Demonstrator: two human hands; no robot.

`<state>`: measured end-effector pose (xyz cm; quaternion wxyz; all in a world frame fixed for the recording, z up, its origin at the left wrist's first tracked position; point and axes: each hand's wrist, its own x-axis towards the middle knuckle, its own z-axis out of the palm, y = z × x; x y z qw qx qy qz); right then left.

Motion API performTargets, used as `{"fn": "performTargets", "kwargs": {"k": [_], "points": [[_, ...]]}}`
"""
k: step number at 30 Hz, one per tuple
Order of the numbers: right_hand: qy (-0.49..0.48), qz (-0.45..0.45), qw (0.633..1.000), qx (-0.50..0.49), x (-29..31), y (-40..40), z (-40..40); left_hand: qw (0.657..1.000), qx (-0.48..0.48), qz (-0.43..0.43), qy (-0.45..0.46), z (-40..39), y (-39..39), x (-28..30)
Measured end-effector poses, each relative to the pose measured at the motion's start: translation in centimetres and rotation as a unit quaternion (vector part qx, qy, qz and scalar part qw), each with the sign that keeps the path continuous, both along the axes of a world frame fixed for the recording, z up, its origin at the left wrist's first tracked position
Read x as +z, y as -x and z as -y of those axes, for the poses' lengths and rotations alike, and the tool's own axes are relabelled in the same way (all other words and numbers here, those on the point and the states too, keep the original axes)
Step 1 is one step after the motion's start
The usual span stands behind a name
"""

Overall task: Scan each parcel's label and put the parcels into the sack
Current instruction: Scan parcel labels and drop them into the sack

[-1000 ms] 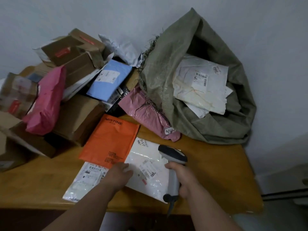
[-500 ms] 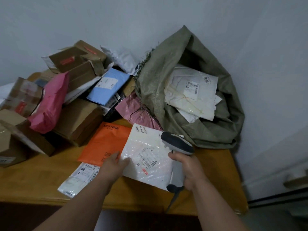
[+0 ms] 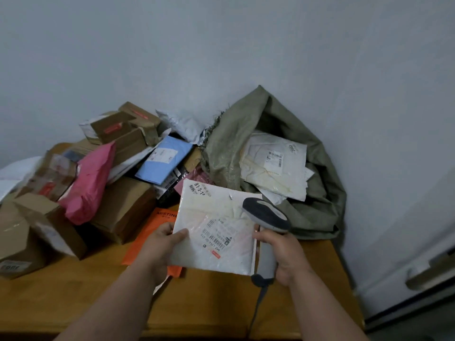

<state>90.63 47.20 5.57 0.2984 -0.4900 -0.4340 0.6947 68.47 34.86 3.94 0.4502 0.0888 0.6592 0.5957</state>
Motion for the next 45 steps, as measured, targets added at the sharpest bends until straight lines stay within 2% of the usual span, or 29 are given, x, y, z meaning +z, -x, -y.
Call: {"fn": "performTargets", "kwargs": {"k": [4, 13, 19, 31, 45], "points": [[-0.039, -0.014, 0.999, -0.027, 0.9, 1.3, 0.6, 0.996, 0.068, 0.041, -0.043, 0.4, 1.4, 1.2], [-0.089, -0.024, 0.991, 0.100, 2.7, 4.3, 3.9, 0.978, 0.130, 0.094, -0.134, 0.7, 3.4, 2.8], [-0.101, -0.020, 0.985, 0.140, 3.8, 5.6, 5.2, 0.967, 0.142, 0.135, -0.160, 1.2, 3.7, 3.5], [-0.103, -0.013, 0.983, 0.150, 4.4, 5.8, 6.0, 0.958, 0.154, 0.163, -0.182, 1.6, 3.4, 4.3], [-0.110, -0.006, 0.983, 0.144, 4.0, 5.2, 5.2, 0.962, 0.145, 0.157, -0.171, 1.3, 3.1, 4.1]]}}
